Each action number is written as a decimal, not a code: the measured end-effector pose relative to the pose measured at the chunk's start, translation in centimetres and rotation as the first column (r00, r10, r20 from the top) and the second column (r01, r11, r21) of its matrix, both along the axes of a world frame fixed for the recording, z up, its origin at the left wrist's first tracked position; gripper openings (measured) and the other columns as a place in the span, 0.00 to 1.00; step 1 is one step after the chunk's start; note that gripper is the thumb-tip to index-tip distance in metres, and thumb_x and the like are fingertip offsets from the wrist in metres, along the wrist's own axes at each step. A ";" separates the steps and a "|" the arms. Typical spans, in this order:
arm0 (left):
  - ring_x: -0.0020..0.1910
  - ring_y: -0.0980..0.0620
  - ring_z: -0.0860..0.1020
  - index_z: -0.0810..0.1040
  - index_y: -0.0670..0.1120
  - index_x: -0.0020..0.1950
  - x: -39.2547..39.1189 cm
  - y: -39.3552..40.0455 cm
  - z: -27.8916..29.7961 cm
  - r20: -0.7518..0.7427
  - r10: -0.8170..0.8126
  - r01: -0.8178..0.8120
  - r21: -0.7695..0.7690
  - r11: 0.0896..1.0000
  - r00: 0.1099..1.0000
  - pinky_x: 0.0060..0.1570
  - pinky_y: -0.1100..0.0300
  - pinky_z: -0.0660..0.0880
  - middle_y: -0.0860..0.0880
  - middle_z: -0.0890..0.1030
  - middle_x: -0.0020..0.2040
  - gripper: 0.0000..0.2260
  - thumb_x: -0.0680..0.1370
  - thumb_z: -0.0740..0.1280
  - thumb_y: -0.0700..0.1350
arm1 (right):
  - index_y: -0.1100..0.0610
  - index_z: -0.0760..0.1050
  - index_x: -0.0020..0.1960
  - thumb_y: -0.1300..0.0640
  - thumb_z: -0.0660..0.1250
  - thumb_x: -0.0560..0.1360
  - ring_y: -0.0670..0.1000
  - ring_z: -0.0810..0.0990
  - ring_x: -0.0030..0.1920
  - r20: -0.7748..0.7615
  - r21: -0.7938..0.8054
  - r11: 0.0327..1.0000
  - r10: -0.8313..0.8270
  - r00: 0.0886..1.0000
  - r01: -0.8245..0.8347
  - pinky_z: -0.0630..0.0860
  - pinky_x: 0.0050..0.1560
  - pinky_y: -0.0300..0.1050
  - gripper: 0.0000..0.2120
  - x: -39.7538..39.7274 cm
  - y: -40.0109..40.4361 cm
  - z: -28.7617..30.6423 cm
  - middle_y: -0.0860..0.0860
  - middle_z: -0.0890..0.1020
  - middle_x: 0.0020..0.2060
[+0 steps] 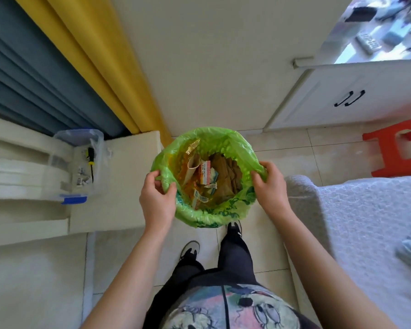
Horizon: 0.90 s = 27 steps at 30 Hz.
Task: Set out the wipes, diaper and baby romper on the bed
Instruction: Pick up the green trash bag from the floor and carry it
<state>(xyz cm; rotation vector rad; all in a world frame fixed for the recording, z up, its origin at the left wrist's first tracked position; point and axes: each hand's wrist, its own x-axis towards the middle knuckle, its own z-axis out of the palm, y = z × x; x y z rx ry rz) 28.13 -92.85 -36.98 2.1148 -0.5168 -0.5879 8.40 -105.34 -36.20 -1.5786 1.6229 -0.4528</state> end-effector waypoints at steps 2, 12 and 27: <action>0.46 0.49 0.79 0.74 0.44 0.64 0.8 0.6 0.4 0.003 -0.089 0.089 -0.014 0.996 0.996 0.49 0.54 0.78 0.49 0.80 0.48 0.19 0.74 0.71 0.40 | 0.58 0.73 0.62 0.61 0.63 0.78 0.37 0.73 0.36 0.006 -0.009 0.996 -0.085 0.996 0.085 0.70 0.31 0.24 0.13 -0.1 2.1 0.2 0.42 0.75 0.39; 0.46 0.51 0.80 0.74 0.46 0.63 -1.5 1.2 1.4 -0.030 -0.457 0.457 -0.012 0.890 0.889 0.50 0.51 0.80 0.51 0.80 0.46 0.17 0.75 0.70 0.40 | 0.57 0.74 0.61 0.60 0.63 0.78 0.37 0.74 0.39 0.031 -0.026 0.890 -0.454 0.891 0.455 0.66 0.36 0.28 0.12 -4.8 12.2 1.4 0.44 0.76 0.42; 0.45 0.48 0.79 0.73 0.43 0.64 -17.1 7.2 2.0 -0.044 -0.910 0.911 -0.010 0.413 0.412 0.46 0.50 0.80 0.46 0.79 0.46 0.18 0.75 0.68 0.37 | 0.57 0.75 0.60 0.59 0.64 0.77 0.37 0.74 0.39 0.045 -0.023 0.413 -0.910 0.413 0.911 0.68 0.34 0.23 0.11 -16.3 32.5 2.0 0.45 0.77 0.44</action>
